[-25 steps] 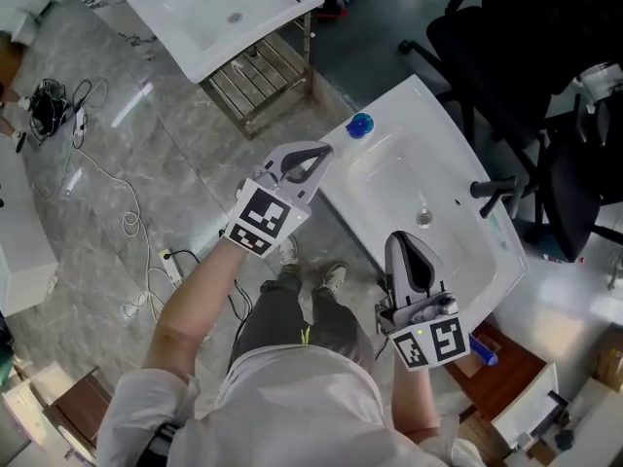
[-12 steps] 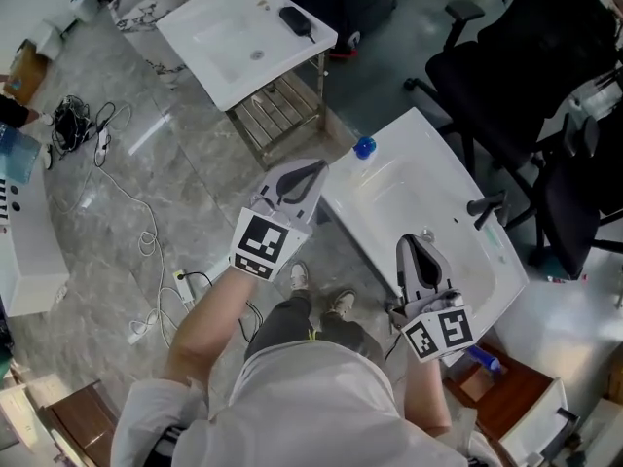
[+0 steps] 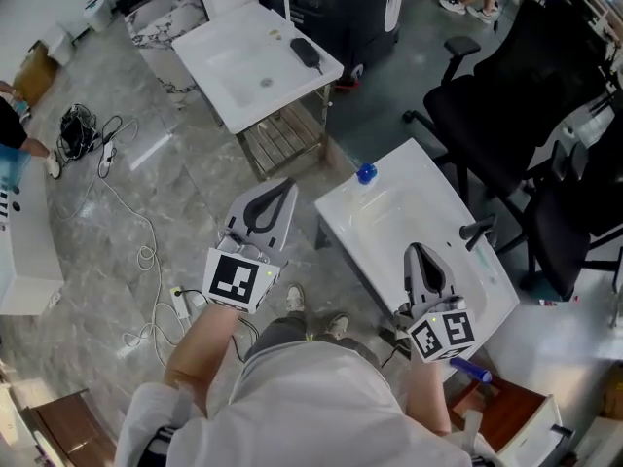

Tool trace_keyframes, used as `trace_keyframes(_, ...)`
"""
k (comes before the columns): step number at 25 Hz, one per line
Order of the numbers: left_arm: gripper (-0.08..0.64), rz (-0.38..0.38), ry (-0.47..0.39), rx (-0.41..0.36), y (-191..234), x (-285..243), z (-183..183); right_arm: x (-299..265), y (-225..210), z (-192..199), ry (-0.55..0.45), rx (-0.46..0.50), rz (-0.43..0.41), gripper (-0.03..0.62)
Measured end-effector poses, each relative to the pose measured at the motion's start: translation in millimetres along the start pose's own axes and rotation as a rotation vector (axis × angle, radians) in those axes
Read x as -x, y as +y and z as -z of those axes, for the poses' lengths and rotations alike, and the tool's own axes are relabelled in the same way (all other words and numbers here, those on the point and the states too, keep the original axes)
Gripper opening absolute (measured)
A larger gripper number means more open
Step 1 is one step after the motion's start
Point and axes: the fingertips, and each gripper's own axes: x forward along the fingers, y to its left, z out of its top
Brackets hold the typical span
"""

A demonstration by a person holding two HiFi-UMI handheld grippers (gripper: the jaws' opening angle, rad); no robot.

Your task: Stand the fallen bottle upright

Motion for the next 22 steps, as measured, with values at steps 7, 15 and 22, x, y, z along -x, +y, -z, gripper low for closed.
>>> trace_keyframes(7, 0.017, -0.098, -0.033, 0.031, 21, 37, -18, -2, -10, -17, -0.031, 0.010, 0.038, 0.038)
trace_keyframes(15, 0.017, -0.175, -0.010, 0.034, 37, 78, -11, 0, -12, -31, -0.051, 0.004, 0.066, 0.040)
trace_keyframes(22, 0.017, -0.207, -0.008, 0.051, 53, 81, -10, 2, -24, -36, -0.056, -0.012, 0.098, 0.040)
